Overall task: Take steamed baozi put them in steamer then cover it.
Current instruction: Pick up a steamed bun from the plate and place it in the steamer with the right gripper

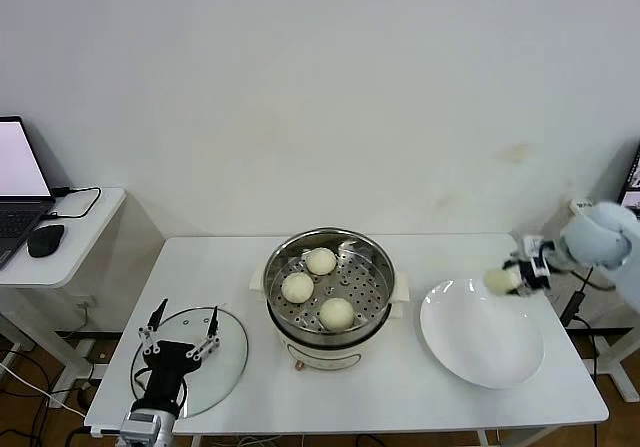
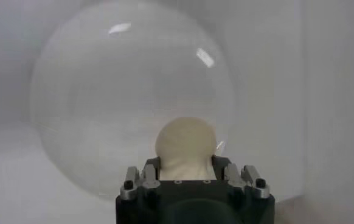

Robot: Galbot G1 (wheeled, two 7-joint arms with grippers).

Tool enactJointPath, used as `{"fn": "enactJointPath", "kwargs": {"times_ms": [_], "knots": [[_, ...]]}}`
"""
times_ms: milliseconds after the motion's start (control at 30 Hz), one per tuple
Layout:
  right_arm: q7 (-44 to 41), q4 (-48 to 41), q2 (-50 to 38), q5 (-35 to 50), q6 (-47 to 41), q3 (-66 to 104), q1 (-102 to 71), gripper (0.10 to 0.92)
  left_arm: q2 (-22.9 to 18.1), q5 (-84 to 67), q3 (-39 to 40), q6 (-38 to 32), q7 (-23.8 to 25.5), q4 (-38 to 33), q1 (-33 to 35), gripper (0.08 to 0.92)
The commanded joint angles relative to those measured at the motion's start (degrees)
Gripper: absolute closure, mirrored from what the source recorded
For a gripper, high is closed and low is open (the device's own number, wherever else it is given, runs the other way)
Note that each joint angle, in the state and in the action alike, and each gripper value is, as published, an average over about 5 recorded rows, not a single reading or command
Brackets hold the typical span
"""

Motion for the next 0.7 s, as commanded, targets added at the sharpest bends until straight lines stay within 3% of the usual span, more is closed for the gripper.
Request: {"fn": "enactJointPath", "kwargs": {"times_ms": [33,233,700], "knots": [[2.2,6.5,7.2,17.8,-6.2,-22.7,31.7,0.472,0.1,-0.2,0.0,0.2,0.0,0.1,-0.3,0.177],[6.3,7.4,16.6,25.0,-10.8,-25.7,32.8,0.462,-0.1,-0.5,-0.5,0.1,-0.1,0.3,-0.3,0.177],[10.7,2.4,27.6,24.3,-13.7,-24.2,18.7,0.457,-0.8,-0.6,-2.4,0.0,-0.1,-0.4,0.2,0.177]]}}
